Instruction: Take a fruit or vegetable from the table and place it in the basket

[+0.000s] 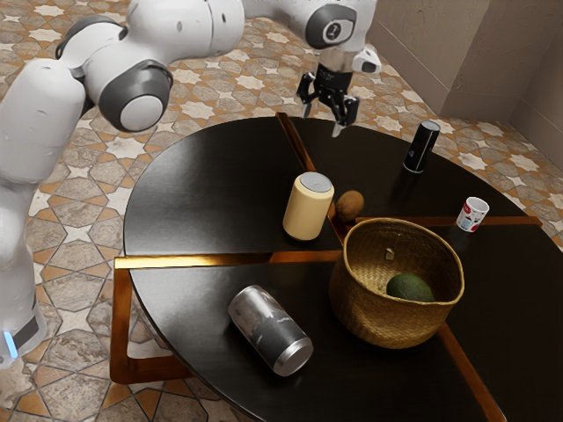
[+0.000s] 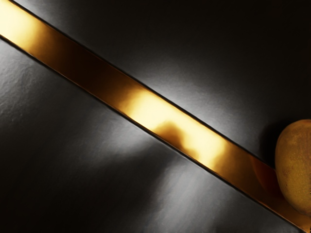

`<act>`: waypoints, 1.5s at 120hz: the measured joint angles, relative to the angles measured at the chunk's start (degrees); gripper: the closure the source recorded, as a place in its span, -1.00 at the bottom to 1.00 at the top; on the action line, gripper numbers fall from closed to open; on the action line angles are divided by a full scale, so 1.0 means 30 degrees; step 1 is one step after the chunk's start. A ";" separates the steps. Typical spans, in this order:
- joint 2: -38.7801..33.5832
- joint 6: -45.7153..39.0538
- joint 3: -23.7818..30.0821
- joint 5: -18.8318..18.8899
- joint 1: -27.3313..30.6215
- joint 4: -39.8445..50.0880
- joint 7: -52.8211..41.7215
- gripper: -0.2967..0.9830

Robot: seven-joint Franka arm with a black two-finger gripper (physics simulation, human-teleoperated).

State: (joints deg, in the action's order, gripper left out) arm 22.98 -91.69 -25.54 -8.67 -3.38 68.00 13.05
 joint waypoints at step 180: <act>0.1092 -0.0343 -0.0266 0.2558 0.1280 0.0977 -0.3252 -0.54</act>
State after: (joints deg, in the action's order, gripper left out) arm 26.25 -92.72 -26.34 -0.99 0.46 70.93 3.30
